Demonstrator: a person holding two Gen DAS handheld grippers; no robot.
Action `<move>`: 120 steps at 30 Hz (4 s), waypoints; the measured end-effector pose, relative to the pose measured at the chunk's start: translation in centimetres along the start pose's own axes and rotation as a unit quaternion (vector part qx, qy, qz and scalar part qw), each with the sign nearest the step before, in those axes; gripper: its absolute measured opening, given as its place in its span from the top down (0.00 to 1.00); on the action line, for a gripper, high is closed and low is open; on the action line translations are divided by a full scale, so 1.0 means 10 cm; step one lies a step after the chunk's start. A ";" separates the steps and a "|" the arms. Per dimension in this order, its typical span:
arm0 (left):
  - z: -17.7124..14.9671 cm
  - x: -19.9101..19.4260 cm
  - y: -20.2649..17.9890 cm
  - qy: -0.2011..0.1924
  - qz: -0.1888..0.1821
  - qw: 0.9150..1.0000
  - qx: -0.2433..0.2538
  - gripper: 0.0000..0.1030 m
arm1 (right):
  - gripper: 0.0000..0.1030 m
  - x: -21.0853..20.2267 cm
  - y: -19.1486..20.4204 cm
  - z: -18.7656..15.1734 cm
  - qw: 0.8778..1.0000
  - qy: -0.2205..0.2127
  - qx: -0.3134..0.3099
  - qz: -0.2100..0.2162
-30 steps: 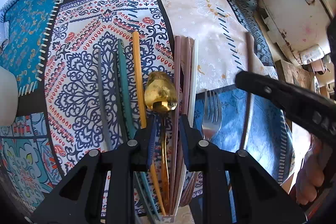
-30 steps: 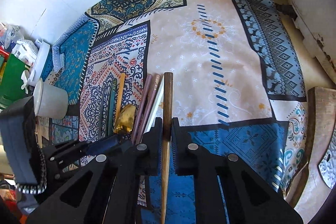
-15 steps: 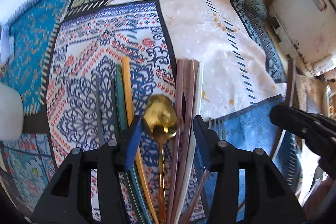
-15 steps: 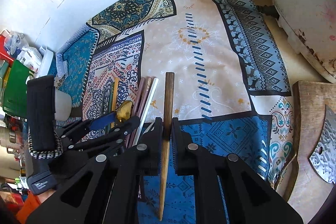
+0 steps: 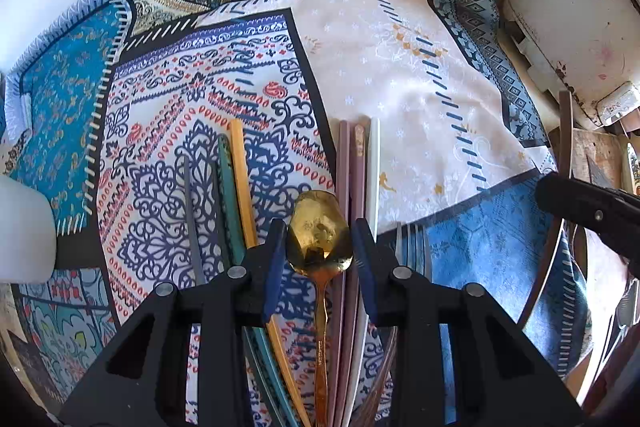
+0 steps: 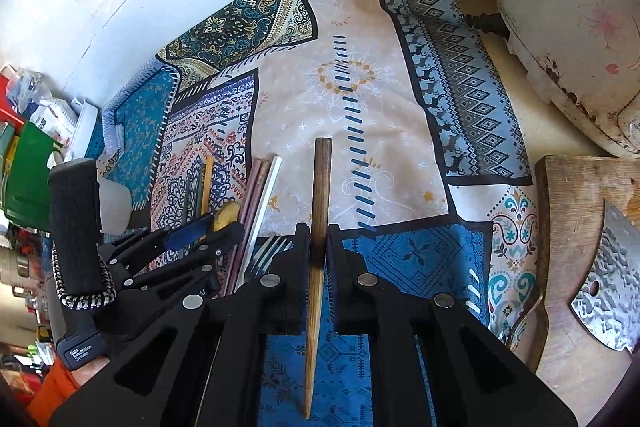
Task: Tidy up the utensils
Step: 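Carry the gold spoon and wooden chopstick up over the white cup with both tools, then open both tools to drop the spoon and chopstick into the white cup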
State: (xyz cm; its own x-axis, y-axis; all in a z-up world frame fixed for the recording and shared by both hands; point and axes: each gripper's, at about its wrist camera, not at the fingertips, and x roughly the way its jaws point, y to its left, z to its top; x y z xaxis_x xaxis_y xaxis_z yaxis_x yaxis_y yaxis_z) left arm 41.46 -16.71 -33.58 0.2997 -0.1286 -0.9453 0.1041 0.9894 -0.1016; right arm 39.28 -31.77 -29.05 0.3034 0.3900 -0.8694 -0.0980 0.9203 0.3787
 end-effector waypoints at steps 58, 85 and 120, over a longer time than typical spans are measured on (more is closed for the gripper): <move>-0.59 -2.77 1.76 -0.282 -0.038 0.959 -0.014 0.69 | 0.94 -1.01 2.59 0.08 0.968 -0.220 -0.121 0.018; -0.37 -2.09 2.67 -0.201 -0.017 0.974 -0.103 0.69 | 0.94 0.17 3.28 0.33 0.981 -0.088 -0.167 0.039; -0.31 -2.45 2.36 -0.232 0.026 0.965 -0.122 0.62 | 0.63 -0.32 3.01 0.32 0.966 -0.135 -0.219 0.008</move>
State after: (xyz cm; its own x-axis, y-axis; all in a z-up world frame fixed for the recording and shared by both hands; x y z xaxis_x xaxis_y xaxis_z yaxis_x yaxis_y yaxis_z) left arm 33.67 10.04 -13.75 0.6961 -0.0394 -0.7169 -0.1314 0.9746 -0.1812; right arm 38.34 -5.38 -13.83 0.5283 0.4365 -0.7283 -0.4786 0.8616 0.1692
